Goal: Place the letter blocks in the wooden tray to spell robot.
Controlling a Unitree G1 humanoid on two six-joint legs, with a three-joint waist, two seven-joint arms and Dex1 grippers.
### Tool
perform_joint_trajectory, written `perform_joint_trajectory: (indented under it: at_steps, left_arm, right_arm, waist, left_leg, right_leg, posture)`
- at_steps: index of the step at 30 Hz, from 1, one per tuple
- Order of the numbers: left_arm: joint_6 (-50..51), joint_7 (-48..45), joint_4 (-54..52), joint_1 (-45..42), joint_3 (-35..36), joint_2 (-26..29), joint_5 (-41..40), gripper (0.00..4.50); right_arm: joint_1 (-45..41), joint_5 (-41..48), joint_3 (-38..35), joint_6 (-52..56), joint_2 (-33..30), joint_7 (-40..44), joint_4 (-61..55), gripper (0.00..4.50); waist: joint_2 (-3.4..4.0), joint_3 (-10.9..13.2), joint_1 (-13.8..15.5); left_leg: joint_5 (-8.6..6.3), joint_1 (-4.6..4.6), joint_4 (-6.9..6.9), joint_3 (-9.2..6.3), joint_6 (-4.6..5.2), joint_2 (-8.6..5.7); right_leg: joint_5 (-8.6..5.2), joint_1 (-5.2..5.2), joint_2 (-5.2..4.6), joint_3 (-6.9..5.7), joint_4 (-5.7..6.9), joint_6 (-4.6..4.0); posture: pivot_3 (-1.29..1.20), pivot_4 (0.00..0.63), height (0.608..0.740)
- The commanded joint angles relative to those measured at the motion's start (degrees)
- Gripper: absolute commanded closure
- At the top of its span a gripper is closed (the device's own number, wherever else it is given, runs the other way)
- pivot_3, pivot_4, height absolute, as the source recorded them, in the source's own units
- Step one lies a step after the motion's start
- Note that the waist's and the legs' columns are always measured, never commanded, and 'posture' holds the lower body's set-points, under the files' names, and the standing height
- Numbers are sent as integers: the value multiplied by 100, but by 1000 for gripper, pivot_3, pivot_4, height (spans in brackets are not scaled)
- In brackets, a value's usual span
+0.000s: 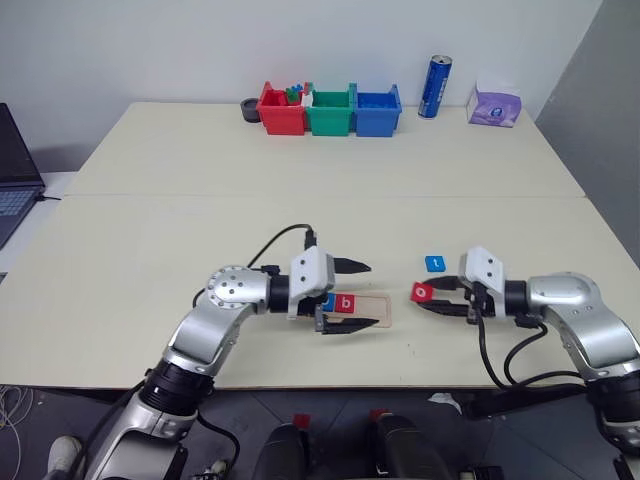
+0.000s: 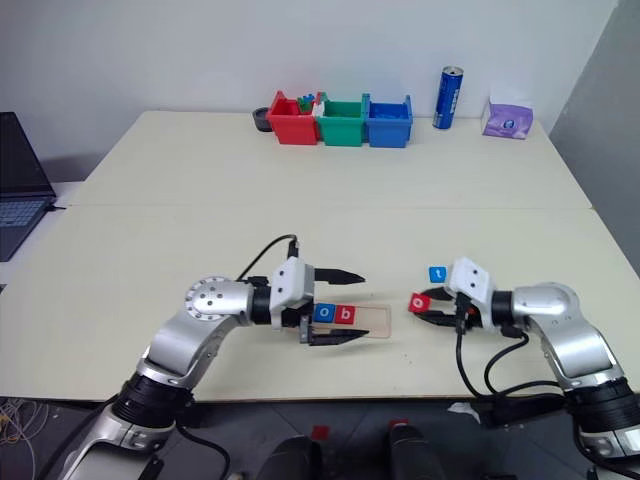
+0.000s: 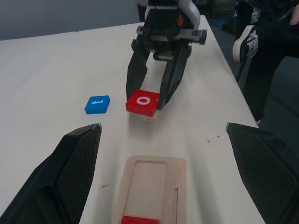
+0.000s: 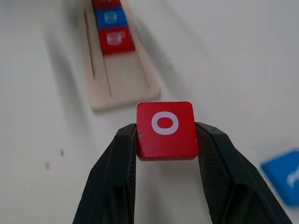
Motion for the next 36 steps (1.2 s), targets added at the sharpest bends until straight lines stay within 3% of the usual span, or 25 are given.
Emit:
perform_joint_trajectory:
  at_steps: [1, 10, 36]
  left_arm:
    - [-326, -222, 197, 17, 492, 339, -176, 0]
    - [-592, -565, 326, 585, 1011, 1052, -293, 0]
    - [-586, -421, 167, 754, 1104, 1087, -286, 0]
  right_arm:
    - [-294, 4, 275, 377, 251, -263, -410, 3045]
    - [-823, -420, 1021, 517, 994, -633, -1, 3045]
    - [-957, -828, 1409, 300, 934, -215, 461, 3045]
  waist:
    - [1, 0, 4]
    - [2, 2, 53]
    - [2, 2, 28]
  left_leg:
    - [0, 0, -1, -2, 0, 1]
    - [0, -16, 0, 1, 0, -5]
    - [0, -15, 1, 2, 0, -8]
  right_leg:
    - [-1, 0, 1, -1, 0, -2]
    - [3, -8, -25, -11, -5, -14]
    - [5, -10, -19, -15, -2, -17]
  posture:
    - [0, 150, 740]
    - [0, 150, 740]
    - [0, 150, 740]
